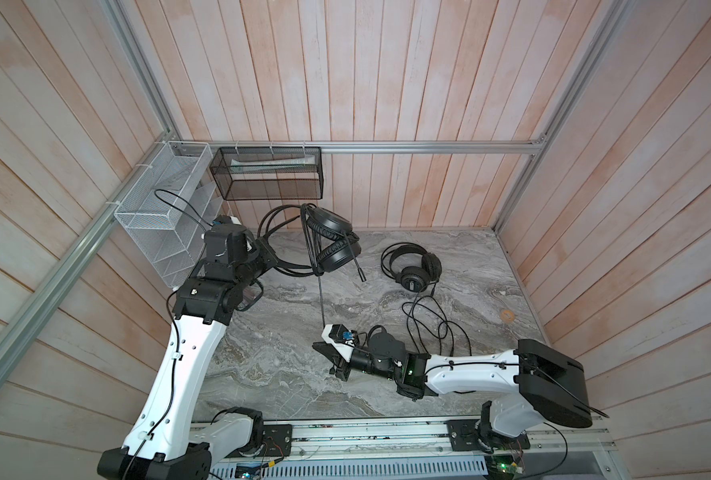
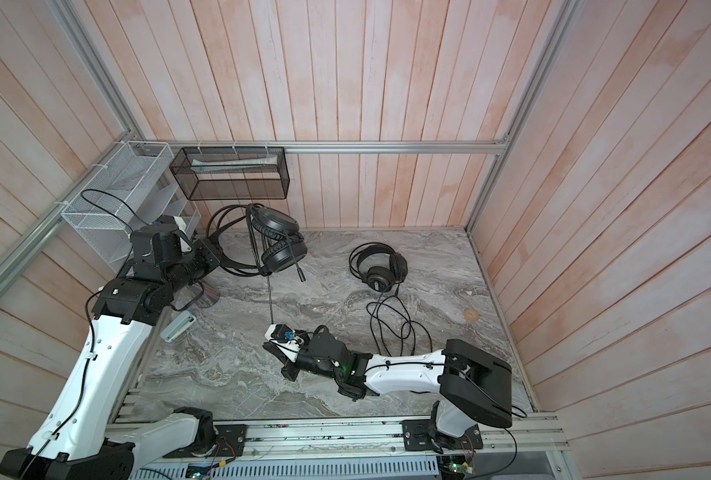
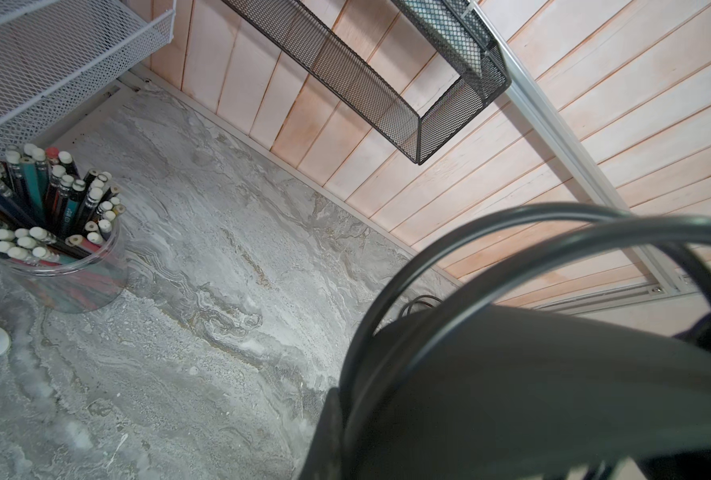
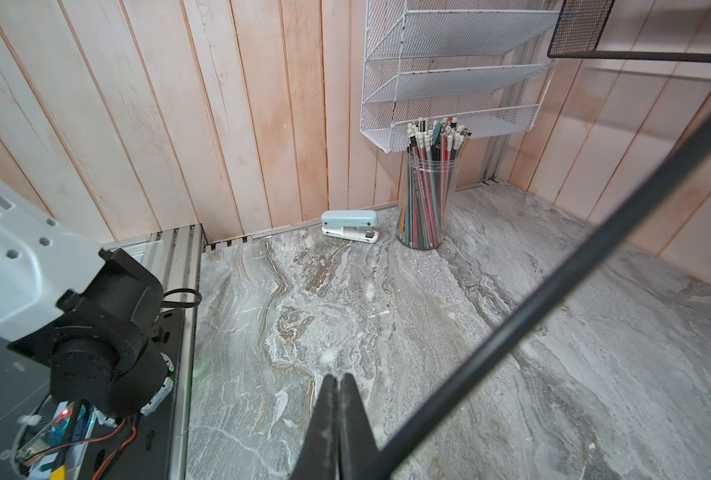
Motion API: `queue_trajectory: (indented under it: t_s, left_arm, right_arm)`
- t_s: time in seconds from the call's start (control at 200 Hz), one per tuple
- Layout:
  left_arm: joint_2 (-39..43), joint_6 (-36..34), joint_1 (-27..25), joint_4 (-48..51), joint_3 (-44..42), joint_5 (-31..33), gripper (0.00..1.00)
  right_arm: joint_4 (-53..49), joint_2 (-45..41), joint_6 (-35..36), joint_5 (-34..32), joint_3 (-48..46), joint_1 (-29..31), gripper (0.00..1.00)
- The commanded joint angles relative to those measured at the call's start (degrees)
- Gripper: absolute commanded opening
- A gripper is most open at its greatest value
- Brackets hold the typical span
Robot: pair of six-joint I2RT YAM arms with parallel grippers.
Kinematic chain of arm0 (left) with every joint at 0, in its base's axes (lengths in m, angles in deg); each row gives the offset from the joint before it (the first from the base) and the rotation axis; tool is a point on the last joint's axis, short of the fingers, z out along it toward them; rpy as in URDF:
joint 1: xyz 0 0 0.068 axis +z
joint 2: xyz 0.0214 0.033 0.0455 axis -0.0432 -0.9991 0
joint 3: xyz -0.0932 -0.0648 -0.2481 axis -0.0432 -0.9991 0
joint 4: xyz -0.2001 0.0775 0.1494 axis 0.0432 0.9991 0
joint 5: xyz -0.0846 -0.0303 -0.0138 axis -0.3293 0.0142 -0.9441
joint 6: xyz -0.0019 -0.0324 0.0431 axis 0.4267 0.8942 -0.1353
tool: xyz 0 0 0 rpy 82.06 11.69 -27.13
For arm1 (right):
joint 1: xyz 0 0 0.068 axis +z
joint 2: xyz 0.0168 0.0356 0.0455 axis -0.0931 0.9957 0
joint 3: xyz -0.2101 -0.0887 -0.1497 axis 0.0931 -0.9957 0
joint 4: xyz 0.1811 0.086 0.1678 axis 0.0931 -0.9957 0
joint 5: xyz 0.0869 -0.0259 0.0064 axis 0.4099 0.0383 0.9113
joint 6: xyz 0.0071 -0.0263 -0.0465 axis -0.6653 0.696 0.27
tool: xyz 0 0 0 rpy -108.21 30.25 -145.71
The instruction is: Wrap the headphones
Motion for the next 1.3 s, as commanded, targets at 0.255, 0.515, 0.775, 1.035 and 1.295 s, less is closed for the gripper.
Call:
queue_trajectory:
  t_s: [0.255,0.515,0.775,1.035,1.295]
  left_arm:
    - [5.9,3.4,-0.2,-14.2,-12.5,7.8,0.0]
    - [7.8,-3.6,-6.8,-12.8,-20.2,13.8,0.0]
    - [7.6,-11.2,-14.6,-10.5,-24.1,20.4,0.0]
    - [7.9,-16.0,-20.0,-9.7,-28.1,22.2,0.0]
    - [8.1,-18.5,-23.4,-8.8,-32.6,25.4,0.0]
  right_arm:
    - [-24.9,-3.0,5.6,2.8,9.2,2.8,0.0]
    - [-32.4,-4.6,6.4,2.4,12.1,3.0,0.0]
    - [-40.0,-6.5,9.2,-0.3,16.3,3.0,0.0]
    - [-45.1,-8.3,11.9,-3.6,18.5,2.7,0.0]
    - [-51.0,-8.9,14.9,-5.8,22.7,0.6,0.0]
